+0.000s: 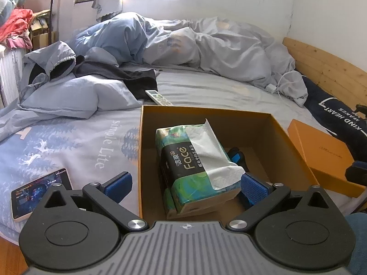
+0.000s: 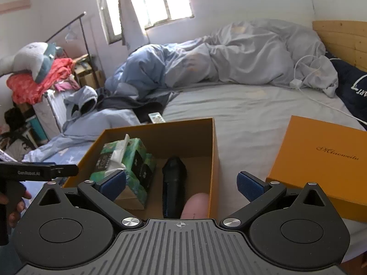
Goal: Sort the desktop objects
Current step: 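Move the left tool toward the white remote on the bed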
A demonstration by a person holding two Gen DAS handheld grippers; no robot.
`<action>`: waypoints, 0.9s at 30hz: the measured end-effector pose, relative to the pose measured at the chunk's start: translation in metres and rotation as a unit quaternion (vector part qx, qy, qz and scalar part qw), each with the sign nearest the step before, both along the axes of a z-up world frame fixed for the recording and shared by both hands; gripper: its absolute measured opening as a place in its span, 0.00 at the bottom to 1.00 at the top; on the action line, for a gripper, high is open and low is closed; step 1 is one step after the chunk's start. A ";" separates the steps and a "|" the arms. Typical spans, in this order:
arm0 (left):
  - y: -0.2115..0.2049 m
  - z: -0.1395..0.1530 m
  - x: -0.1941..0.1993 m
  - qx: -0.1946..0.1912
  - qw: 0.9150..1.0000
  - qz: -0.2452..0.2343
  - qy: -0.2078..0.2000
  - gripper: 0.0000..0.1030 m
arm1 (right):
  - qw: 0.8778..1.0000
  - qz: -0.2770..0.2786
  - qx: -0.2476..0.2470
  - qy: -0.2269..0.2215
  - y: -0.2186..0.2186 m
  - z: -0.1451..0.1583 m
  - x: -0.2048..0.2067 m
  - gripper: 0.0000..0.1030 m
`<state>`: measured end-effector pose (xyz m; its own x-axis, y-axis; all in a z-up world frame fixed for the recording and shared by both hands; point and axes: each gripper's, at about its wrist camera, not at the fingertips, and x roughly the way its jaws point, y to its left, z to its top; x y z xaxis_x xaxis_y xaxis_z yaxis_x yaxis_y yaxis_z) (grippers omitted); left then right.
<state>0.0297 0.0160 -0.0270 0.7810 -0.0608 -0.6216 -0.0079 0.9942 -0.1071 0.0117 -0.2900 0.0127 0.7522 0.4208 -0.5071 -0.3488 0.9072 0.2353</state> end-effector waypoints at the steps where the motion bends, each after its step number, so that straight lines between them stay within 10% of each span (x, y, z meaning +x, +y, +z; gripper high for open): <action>1: 0.000 -0.001 0.001 0.001 1.000 0.001 0.001 1.00 | 1.000 -0.001 0.001 0.000 -0.001 0.000 0.000 1.00; 27: 0.002 0.023 0.069 0.038 0.997 0.046 -0.040 1.00 | 0.998 -0.026 0.065 0.008 -0.030 0.004 0.008 1.00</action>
